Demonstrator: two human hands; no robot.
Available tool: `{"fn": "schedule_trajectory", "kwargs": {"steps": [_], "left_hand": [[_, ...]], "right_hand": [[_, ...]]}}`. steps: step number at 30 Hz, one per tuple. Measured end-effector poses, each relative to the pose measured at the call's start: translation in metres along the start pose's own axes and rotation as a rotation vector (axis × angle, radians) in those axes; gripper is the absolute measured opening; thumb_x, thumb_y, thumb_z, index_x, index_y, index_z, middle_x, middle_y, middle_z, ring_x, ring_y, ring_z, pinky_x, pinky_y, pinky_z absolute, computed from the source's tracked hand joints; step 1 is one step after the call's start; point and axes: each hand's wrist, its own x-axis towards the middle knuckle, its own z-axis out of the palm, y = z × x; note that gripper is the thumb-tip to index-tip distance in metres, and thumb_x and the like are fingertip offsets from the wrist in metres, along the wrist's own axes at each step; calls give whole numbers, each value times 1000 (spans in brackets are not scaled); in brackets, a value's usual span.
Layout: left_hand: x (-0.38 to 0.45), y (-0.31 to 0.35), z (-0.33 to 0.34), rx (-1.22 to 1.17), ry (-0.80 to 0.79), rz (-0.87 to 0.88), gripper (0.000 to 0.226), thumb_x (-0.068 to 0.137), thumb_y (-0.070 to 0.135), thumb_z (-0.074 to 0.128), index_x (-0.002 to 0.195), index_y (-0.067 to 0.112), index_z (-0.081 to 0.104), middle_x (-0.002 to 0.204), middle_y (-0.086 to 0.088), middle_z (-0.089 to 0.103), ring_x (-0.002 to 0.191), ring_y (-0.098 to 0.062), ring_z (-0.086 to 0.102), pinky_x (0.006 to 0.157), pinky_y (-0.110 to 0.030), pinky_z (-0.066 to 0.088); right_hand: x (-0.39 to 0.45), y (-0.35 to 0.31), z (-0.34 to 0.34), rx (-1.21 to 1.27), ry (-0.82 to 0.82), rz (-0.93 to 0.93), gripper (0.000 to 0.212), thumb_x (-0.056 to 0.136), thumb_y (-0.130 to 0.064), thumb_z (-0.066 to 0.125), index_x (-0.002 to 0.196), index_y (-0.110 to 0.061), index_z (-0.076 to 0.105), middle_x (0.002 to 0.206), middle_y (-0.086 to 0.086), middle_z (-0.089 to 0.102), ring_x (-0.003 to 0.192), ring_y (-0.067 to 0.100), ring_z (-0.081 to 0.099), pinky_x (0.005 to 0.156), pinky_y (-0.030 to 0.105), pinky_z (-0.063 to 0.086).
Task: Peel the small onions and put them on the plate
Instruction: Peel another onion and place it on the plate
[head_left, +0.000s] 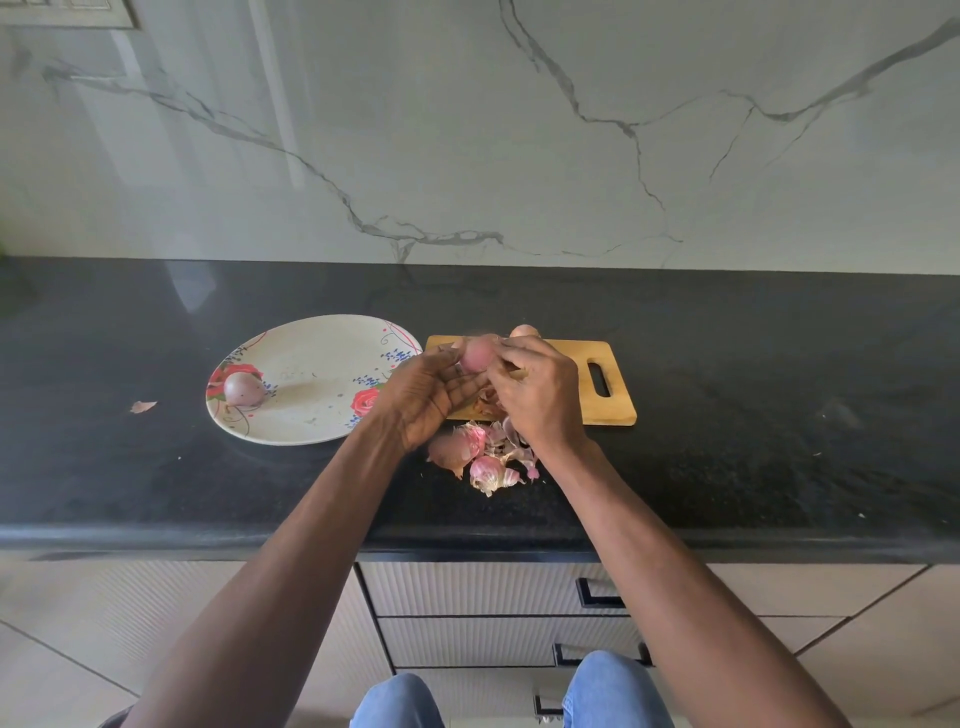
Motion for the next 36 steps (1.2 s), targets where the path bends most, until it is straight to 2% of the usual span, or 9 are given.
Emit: {"fn": "schedule_trajectory", "kwargs": {"steps": [2,5,12,18,22,27,31,34,36], "left_hand": [[1,0,0,10,9,3,11,99,3,54,102,1,65,95,-18,74,86,-26,72,84,-35,61],[1,-1,0,9,28,7,11,97,1,55,101,1,65,93,-18,74,86,-26,72,88,-37,58],[2,-1,-3,-28,-3,8,13,100,2,52,108,-1,62,106,-24,71,95,-31,70,85,-38,61],[3,0,-4,-27,16,-4,19,100,1,52,117,-3,59,108,-25,70,95,-31,71,86,-39,61],[2,0,-5,-30,23,-10,23,100,0,51,122,-5,56,101,-25,72,89,-32,73,83,-39,62],[3,-1,-5,2,17,-13,25,99,-1,52,123,-6,56,97,-24,74,87,-32,74,85,-42,61],[3,-2,-3,5,35,-2,22,99,0,52,120,-5,57,97,-25,73,87,-32,74,86,-43,60],[3,-1,-3,-3,42,11,25,99,-1,53,123,-5,56,103,-25,71,88,-32,74,79,-38,63],[3,-2,-3,14,41,17,24,98,-2,53,122,-6,57,104,-25,71,88,-32,74,77,-37,64]], "right_hand": [[1,-1,0,11,-13,0,21,85,-10,76,100,5,76,94,15,74,83,20,71,71,36,62],[1,0,1,17,-11,21,20,81,-4,80,98,5,76,93,14,74,82,18,71,72,32,62],[2,1,0,79,49,51,10,79,-2,82,86,3,77,83,11,75,77,12,69,74,13,55],[4,1,0,111,-4,78,16,80,-10,83,90,2,77,84,8,72,78,14,68,68,23,58],[2,-1,-2,105,7,82,17,76,-6,85,89,2,77,85,11,73,77,16,69,69,22,58],[2,-4,-3,73,34,119,11,80,-9,82,80,-1,75,77,9,72,69,14,66,66,12,52],[3,-4,-3,86,0,136,13,84,-13,76,85,-1,75,79,5,70,69,9,63,63,22,56],[3,-3,-3,98,-38,131,18,83,-17,81,92,-2,77,84,6,71,74,9,66,67,17,56],[2,-4,-2,84,-19,133,16,81,-15,83,89,-2,77,83,6,72,73,9,66,66,15,55]]}}
